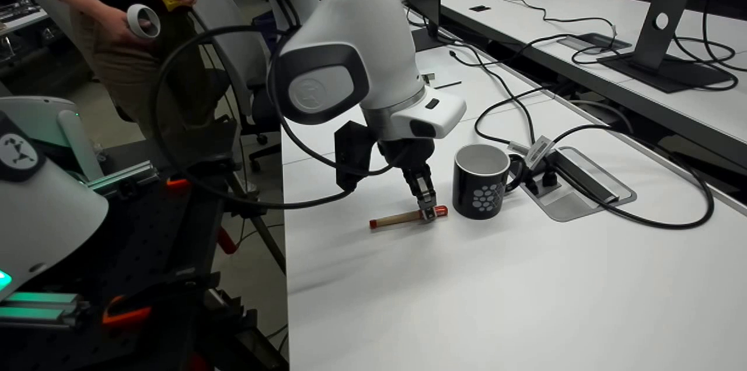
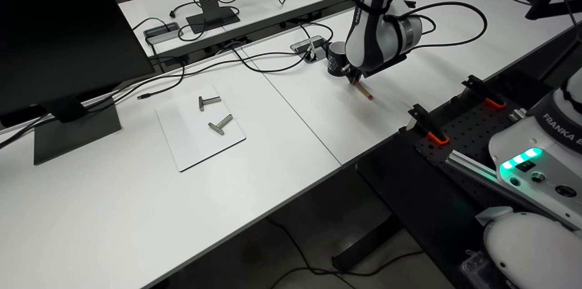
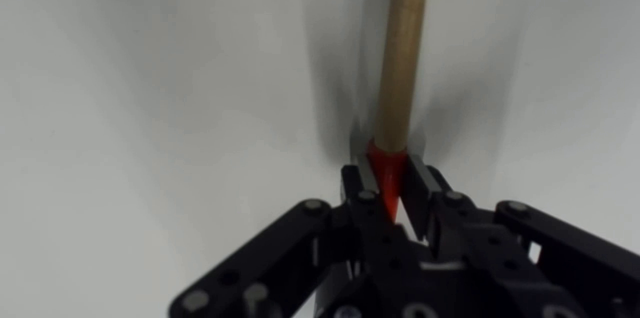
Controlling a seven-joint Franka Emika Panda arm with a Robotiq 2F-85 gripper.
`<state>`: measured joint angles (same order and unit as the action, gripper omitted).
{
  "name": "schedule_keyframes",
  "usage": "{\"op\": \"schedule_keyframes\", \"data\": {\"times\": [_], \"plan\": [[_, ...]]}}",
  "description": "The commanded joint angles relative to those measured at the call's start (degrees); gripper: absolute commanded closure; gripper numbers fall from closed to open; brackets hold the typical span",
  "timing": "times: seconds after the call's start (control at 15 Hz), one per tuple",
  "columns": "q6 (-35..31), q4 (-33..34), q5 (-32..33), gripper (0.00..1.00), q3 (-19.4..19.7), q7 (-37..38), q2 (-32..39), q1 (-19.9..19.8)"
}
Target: Pick the marker and put it in the cup
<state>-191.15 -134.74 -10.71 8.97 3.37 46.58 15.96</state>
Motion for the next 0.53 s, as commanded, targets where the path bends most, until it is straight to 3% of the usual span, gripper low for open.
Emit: {"op": "schedule_keyframes", "data": {"times": [0.0,0.47], "plan": [[-0.5,0.6,0.4,0.93,-0.2,1.0,0.6,-0.4],[-4.5,-2.5,-1.7,0.93,3.8,1.0,-1.6,3.5]]}}
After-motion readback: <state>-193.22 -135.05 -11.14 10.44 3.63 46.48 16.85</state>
